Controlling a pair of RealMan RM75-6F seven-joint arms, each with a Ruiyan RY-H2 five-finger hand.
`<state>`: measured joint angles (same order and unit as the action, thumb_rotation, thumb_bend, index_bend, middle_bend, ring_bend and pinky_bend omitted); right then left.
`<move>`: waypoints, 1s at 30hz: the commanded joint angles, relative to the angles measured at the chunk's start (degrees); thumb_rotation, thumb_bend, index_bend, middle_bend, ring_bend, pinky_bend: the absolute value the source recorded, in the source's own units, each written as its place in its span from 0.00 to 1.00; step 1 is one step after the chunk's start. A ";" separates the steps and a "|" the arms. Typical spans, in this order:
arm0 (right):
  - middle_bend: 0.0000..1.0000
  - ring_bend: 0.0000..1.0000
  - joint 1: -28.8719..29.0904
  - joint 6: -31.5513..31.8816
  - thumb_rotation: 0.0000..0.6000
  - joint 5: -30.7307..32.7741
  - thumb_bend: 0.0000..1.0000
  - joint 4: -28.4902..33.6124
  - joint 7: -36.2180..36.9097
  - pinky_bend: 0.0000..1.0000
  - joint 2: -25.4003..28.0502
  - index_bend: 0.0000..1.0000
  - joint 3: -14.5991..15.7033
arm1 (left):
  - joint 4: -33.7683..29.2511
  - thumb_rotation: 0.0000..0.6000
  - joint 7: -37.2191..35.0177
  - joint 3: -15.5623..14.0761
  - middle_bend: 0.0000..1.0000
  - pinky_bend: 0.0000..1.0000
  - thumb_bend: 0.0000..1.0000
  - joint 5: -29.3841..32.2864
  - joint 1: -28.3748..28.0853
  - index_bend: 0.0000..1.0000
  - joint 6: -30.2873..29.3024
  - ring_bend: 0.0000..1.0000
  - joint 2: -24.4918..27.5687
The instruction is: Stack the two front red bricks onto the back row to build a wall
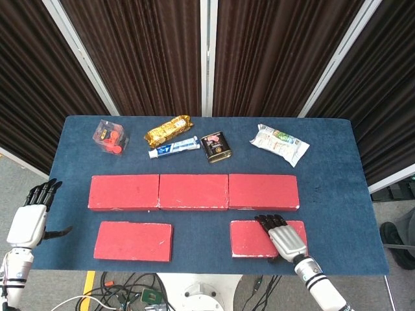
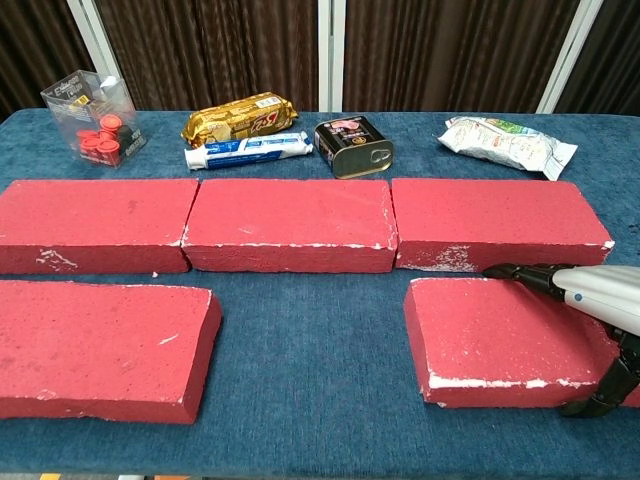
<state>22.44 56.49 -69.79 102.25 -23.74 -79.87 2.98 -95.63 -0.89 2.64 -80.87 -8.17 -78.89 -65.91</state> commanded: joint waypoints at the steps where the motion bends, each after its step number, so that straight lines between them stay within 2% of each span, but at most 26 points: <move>1: 0.07 0.01 -0.14 0.55 1.00 -0.61 0.00 -0.24 0.73 0.04 -0.10 0.00 -0.03 | -0.05 1.00 0.05 0.05 0.00 0.02 0.07 0.05 -0.01 0.06 -0.01 0.00 0.01; 10: 0.12 0.07 -0.07 1.03 1.00 -1.33 0.03 -0.30 1.58 0.21 0.27 0.00 0.17 | -0.20 1.00 0.09 0.05 0.00 0.02 0.07 0.14 -0.08 0.06 0.24 0.00 0.08; 15: 0.13 0.10 -0.03 1.32 1.00 -1.58 0.05 -0.11 1.98 0.27 0.44 0.00 0.14 | -0.21 1.00 0.05 0.01 0.00 0.02 0.07 0.19 -0.06 0.06 0.34 0.00 0.17; 21: 0.14 0.11 -0.17 2.80 1.00 -3.61 0.05 1.49 2.44 0.28 1.80 0.00 0.12 | -0.32 1.00 -0.07 0.00 0.00 0.02 0.07 0.06 -0.04 0.06 0.27 0.00 0.27; 30: 0.14 0.11 0.66 5.09 1.00 -8.80 0.06 7.29 2.31 0.28 5.65 0.00 -0.87 | -0.56 1.00 -0.48 -0.05 0.00 0.02 0.07 0.01 0.08 0.06 0.22 0.00 0.77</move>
<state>22.71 61.27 -77.98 108.80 -21.19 -74.84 2.55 -96.18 -1.36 2.59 -80.88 -8.08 -78.69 -65.14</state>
